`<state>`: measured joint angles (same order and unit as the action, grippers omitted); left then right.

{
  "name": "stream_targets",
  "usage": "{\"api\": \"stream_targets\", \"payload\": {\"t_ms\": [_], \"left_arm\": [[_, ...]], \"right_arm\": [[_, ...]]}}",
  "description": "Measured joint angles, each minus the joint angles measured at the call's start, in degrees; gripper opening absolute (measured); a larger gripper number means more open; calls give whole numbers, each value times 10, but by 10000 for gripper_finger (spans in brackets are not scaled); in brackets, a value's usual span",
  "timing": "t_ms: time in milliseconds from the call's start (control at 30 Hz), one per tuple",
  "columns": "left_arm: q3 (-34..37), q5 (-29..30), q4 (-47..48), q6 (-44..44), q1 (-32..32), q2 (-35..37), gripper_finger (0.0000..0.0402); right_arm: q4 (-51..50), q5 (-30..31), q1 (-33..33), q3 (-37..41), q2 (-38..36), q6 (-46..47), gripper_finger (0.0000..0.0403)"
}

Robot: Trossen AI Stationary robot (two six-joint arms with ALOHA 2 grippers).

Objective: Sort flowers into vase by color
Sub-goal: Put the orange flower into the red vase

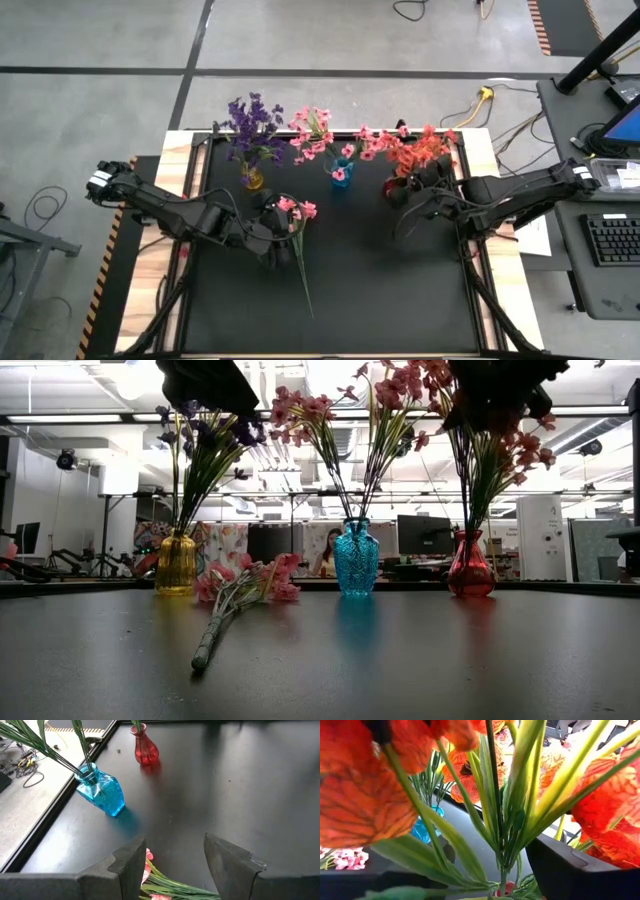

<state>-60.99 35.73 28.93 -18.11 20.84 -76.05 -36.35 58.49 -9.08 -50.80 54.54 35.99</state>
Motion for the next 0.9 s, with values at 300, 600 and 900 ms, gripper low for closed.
{"api": "stream_targets", "payload": {"t_ms": [300, 600, 900], "left_arm": [[0, 0, 0, 0, 0, 0, 186], [0, 0, 0, 0, 0, 0, 186], [0, 1, -1, 0, 0, 0, 187]], "right_arm": [[-4, 0, 15, -3, 0, 0, 201], [-9, -6, 36, -1, 0, 0, 194], [-13, -27, 50, 5, 0, 0, 194]]}}
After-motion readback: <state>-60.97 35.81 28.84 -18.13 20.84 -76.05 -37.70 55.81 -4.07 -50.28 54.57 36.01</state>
